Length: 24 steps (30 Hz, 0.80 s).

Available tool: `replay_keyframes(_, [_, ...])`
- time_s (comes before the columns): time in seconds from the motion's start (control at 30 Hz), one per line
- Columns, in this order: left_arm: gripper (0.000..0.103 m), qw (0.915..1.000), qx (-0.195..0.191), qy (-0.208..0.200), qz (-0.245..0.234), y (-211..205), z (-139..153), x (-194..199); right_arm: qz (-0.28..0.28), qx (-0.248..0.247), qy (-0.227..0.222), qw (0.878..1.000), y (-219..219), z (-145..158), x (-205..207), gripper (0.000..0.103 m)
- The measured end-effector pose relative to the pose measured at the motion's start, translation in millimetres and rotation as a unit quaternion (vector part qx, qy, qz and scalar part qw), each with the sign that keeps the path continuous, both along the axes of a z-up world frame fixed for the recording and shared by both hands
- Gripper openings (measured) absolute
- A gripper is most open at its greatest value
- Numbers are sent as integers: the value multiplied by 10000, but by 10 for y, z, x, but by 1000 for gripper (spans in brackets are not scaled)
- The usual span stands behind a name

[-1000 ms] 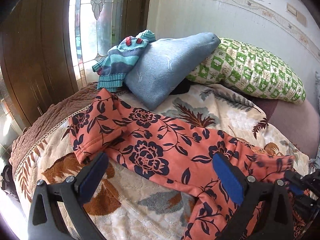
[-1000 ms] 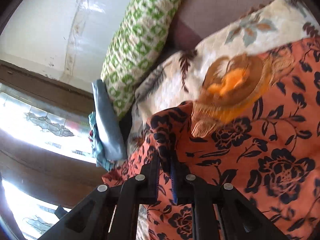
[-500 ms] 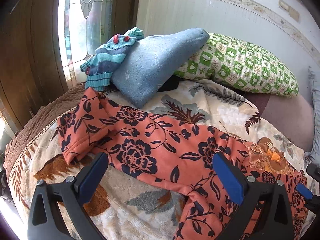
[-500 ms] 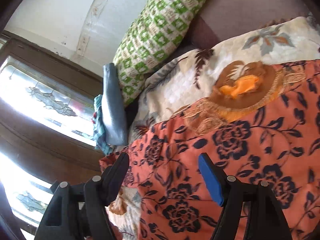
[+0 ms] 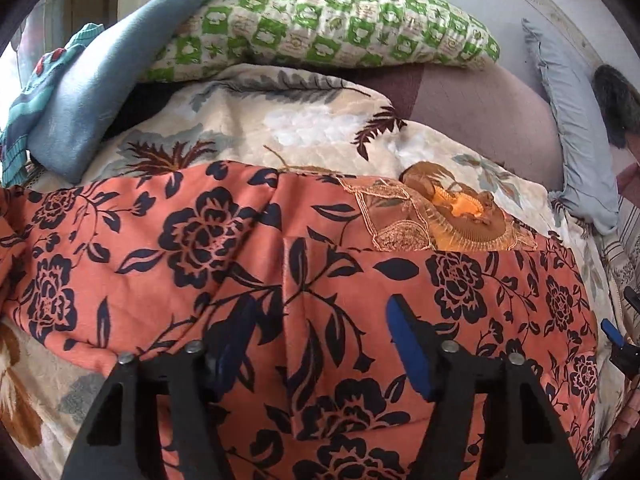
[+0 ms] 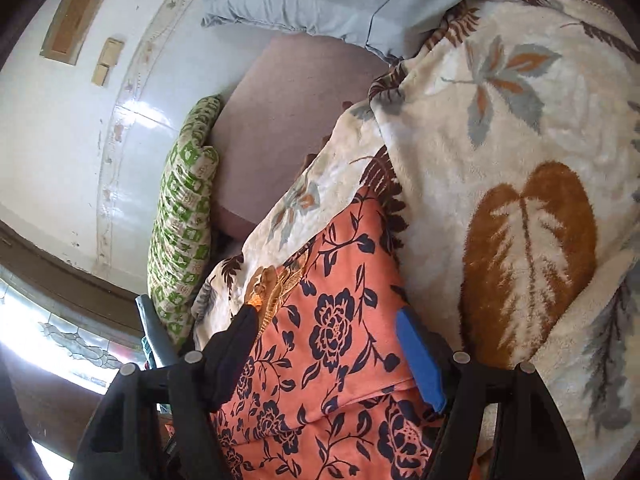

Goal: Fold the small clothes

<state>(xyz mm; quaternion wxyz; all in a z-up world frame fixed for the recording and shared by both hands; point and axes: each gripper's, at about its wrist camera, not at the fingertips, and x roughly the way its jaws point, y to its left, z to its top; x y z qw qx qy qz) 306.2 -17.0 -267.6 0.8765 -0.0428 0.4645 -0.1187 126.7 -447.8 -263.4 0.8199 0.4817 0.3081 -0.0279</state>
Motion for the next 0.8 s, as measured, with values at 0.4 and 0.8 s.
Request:
replay_keyframes(0.4, [61,9963,812,-61,276,67,73,-142,530,-125,261,9982,263,-127,246,45])
replay_keyframes(0.8, [77,9404,174,-299,3383,2247,673,-1082,2613,-789,-31,9620,1745,137,62,52])
